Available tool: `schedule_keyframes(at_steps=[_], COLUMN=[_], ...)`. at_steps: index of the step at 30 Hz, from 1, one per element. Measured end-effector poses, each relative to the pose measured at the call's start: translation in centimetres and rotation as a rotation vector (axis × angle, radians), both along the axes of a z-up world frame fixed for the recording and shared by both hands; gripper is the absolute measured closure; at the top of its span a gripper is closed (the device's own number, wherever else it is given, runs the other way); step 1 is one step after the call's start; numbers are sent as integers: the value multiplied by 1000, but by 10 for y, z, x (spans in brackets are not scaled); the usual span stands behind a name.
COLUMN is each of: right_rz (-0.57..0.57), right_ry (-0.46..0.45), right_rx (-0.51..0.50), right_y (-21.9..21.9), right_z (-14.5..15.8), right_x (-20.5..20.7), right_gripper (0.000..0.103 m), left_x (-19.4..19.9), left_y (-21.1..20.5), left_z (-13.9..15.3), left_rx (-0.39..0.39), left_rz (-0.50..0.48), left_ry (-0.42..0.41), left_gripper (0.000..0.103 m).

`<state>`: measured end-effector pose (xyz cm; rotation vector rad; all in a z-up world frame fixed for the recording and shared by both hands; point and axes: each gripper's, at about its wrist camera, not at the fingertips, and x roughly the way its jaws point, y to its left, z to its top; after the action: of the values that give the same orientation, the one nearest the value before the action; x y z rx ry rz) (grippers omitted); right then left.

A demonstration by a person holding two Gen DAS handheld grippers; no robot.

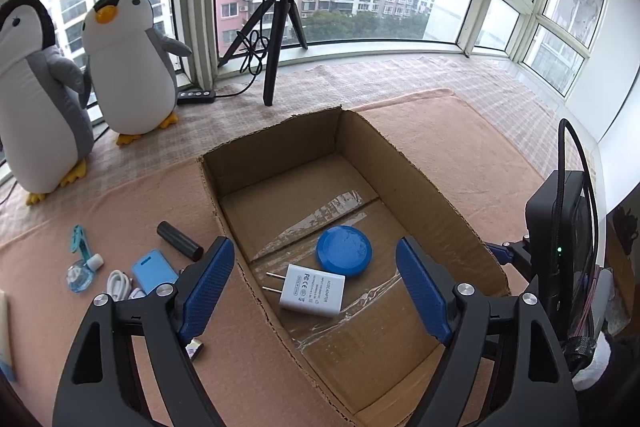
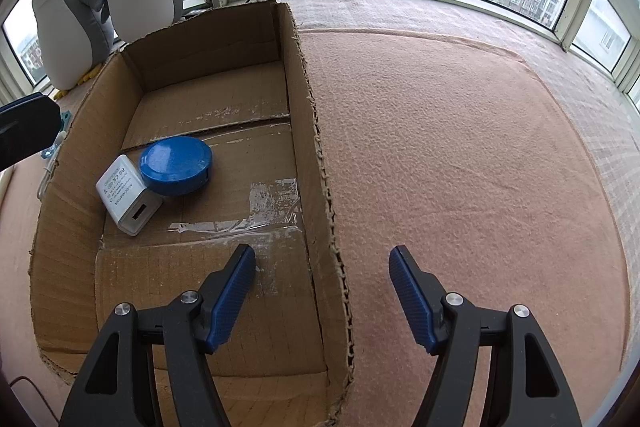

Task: Organize rigid objects
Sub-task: 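Carry the blue lid into the box and open the left gripper, then move the left gripper to the coiled white cable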

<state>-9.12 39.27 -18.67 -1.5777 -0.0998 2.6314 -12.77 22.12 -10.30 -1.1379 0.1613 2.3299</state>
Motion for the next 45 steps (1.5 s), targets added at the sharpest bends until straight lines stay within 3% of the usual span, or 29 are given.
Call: schedule_keyframes(at_steps=[17, 23, 30, 45], right_rz=[2, 5, 7, 1], right_ry=[-1, -2, -4, -7], right_rx=[5, 14, 12, 9], right_y=[-3, -3, -6, -6], right_z=[-2, -2, -2, -3], right_x=[-1, -1, -1, -3], right_gripper=[37, 32, 31, 25], left_x=[-9, -15, -24, -47], left_y=[-68, -117, -163, -176], left_z=[-2, -9, -30, -73], left_rx=[-23, 13, -17, -127], left_rz=[104, 136, 187, 246], left_ry=[5, -33, -86, -128], left_gripper=[20, 20, 20, 20])
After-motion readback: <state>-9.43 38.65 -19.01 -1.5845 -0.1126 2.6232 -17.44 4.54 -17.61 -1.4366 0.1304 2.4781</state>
